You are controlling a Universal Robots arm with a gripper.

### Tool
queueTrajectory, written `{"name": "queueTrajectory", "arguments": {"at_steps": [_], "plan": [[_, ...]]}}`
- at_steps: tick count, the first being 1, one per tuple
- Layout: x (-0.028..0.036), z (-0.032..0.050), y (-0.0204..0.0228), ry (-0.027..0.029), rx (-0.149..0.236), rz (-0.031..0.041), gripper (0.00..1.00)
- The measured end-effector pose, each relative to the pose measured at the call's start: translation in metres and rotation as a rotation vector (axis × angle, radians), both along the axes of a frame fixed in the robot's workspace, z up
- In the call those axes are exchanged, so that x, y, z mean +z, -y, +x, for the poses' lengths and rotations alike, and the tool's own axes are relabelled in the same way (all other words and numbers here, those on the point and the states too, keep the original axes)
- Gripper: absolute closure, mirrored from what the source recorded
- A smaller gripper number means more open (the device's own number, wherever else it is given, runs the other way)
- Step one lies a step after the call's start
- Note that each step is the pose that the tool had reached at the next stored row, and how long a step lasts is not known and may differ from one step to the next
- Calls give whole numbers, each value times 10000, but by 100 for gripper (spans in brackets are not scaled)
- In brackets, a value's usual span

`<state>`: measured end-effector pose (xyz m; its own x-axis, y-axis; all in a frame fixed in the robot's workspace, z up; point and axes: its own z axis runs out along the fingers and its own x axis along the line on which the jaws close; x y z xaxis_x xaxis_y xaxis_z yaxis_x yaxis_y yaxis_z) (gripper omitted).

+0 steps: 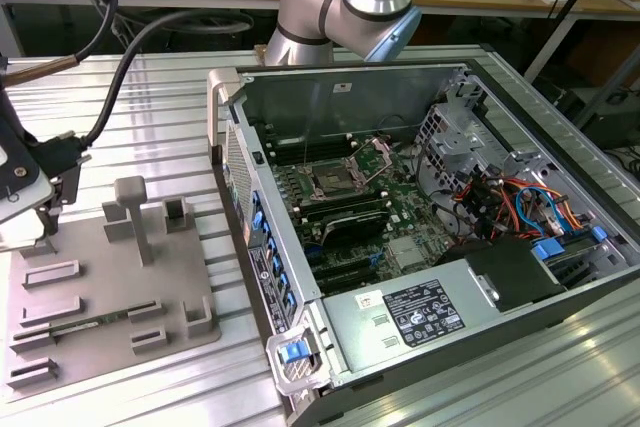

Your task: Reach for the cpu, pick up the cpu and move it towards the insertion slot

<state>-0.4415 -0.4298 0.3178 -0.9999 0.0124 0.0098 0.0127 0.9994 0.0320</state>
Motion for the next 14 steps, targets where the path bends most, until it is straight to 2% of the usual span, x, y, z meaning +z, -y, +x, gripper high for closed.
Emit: {"name": "queueTrajectory", "arguments": {"at_steps": [14], "plan": [[58,9,0,0,0,0,45]]}}
